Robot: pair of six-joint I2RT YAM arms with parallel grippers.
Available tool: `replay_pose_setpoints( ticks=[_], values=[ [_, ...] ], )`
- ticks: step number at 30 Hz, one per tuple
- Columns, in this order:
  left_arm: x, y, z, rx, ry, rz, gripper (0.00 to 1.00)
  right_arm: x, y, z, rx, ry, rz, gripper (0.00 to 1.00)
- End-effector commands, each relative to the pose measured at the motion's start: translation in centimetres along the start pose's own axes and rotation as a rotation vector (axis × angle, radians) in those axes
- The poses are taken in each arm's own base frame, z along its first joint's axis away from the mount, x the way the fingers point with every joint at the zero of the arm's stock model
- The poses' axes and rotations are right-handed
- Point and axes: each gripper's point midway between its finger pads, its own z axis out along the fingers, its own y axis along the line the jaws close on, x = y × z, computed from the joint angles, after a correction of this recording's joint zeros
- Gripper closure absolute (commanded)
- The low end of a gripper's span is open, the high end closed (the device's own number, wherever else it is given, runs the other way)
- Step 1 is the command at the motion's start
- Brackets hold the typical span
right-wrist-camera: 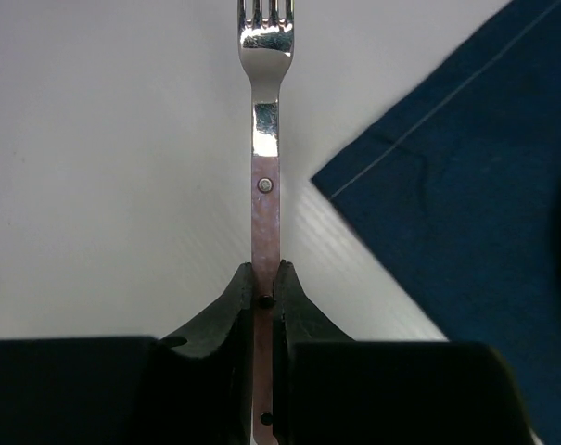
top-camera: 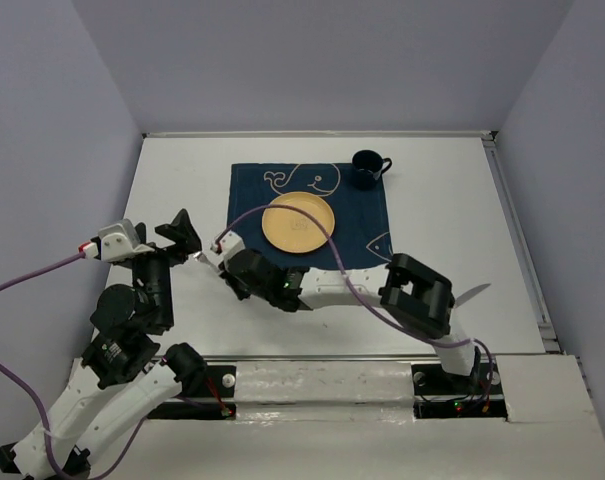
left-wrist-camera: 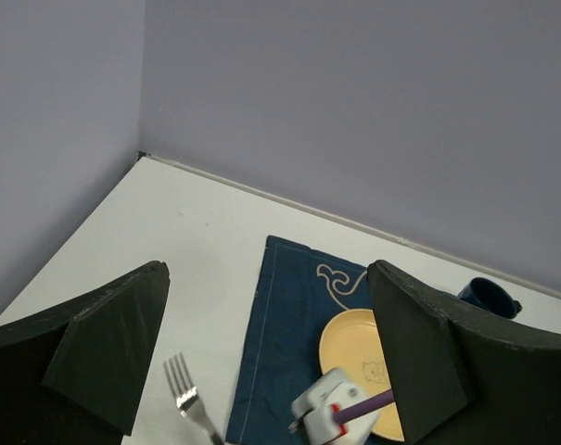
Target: Set the dinner table for one person
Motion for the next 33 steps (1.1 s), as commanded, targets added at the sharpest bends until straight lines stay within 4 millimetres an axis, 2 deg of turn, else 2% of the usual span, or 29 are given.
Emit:
replay_pose_setpoints(
  ticks=[1, 2, 3, 4, 5, 6, 7, 9, 10, 13, 14, 20, 24, 33],
  values=[
    [-0.8, -0.5, -0.3, 0.050, -0.034, -0.062, 0.01, -9.1, -4.7, -4.1, 0.104, -0.259, 0.146, 1.00],
    [-0.7, -0.7, -0.4, 0.064, -0.031, -0.062, 0.01, -10.4, -5.7, -5.5, 0.121, -0.289, 0.164, 1.00],
    [-0.5, -1.1, -0.5, 0.089, -0.024, -0.056, 0.01, -9.5, -8.0, -5.9, 0.171, -0.276, 0.187, 1.00],
    [-0.3, -1.3, -0.5, 0.100, -0.019, -0.054, 0.01, -9.4, -9.2, -6.4, 0.192, -0.278, 0.205, 1.00],
    [-0.1, -1.8, -0.6, 0.125, -0.012, -0.055, 0.01, -10.2, -10.5, -7.7, 0.212, -0.302, 0.229, 1.00],
    [0.0, -2.1, -0.6, 0.143, -0.006, -0.062, 0.01, -9.9, -11.8, -8.1, 0.235, -0.300, 0.258, 1.00],
    [0.1, -2.5, -0.7, 0.164, -0.003, -0.064, 0.01, -8.5, -14.3, -8.4, 0.287, -0.277, 0.275, 1.00],
    [0.2, -3.3, -0.9, 0.210, 0.002, -0.069, 0.01, -7.9, -17.1, -9.5, 0.362, -0.271, 0.306, 1.00],
    [0.2, -3.5, -0.9, 0.219, 0.003, -0.071, 0.01, -6.5, -19.3, -9.8, 0.416, -0.236, 0.318, 1.00],
    [0.4, -3.9, -1.1, 0.250, 0.006, -0.076, 0.01, -5.2, -22.5, -11.1, 0.538, -0.220, 0.338, 1.00],
    [0.3, -4.0, -1.2, 0.258, 0.000, -0.084, 0.01, -4.2, -24.0, -11.7, 0.596, -0.202, 0.351, 1.00],
    [0.4, -4.4, -1.3, 0.280, 0.000, -0.091, 0.01, -1.7, -28.5, -13.1, 0.712, -0.165, 0.391, 1.00],
    [0.6, -4.4, -1.2, 0.275, 0.005, -0.085, 0.01, -0.7, -30.4, -13.3, 0.749, -0.143, 0.407, 1.00],
    [1.0, -4.5, -1.0, 0.266, 0.011, -0.076, 0.01, 0.6, -33.0, -12.0, 0.761, -0.100, 0.424, 1.00]
  ],
)
